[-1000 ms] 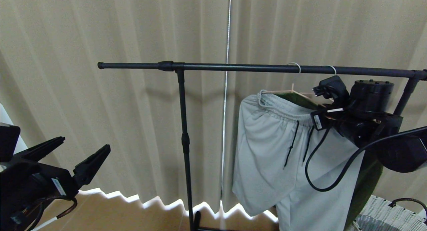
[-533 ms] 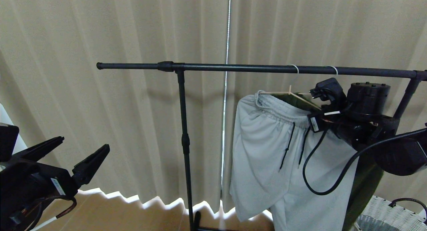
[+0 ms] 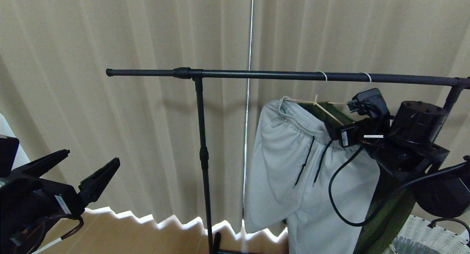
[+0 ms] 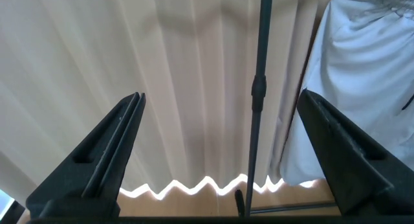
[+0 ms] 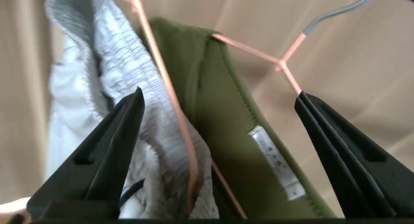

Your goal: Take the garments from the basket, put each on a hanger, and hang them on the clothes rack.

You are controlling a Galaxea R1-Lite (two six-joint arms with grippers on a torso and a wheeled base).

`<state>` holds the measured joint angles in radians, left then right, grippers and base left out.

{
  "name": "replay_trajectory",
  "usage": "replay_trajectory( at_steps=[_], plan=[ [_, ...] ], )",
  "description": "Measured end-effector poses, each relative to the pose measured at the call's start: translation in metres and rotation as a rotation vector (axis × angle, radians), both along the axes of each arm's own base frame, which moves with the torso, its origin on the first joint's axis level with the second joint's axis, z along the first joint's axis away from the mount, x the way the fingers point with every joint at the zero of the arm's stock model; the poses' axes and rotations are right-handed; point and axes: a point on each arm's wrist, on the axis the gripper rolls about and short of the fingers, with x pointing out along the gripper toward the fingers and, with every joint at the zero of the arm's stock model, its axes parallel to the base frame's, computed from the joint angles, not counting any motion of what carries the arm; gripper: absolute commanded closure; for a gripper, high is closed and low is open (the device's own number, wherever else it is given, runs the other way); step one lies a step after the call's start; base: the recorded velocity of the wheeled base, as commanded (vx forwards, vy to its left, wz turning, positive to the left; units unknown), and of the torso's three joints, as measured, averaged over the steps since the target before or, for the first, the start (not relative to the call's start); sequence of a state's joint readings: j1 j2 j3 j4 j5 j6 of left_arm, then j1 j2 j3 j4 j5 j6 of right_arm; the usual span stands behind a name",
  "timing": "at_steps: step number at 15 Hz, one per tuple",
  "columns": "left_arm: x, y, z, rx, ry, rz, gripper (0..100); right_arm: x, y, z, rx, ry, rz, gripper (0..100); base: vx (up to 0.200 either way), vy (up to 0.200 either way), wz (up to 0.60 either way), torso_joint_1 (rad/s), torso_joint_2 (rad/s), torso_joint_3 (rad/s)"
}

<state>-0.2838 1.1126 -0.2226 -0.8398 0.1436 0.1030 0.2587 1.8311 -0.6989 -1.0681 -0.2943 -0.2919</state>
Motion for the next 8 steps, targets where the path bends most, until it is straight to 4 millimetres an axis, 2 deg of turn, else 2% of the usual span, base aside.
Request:
replay_trajectory(
  at_steps=[4,8],
  plan=[
    [-0.001,0.0,0.0,-0.001,-0.003,0.0,0,-0.009,-0.001,0.001,0.076,-0.037,0.04,0,0.0,0.0,0.0,0.0,0.0,0.0],
    [-0.002,0.001,0.001,-0.002,-0.008,0.0,0,-0.025,-0.004,0.01,0.101,-0.056,0.07,0,0.0,0.0,0.0,0.0,0.0,0.0]
  ],
)
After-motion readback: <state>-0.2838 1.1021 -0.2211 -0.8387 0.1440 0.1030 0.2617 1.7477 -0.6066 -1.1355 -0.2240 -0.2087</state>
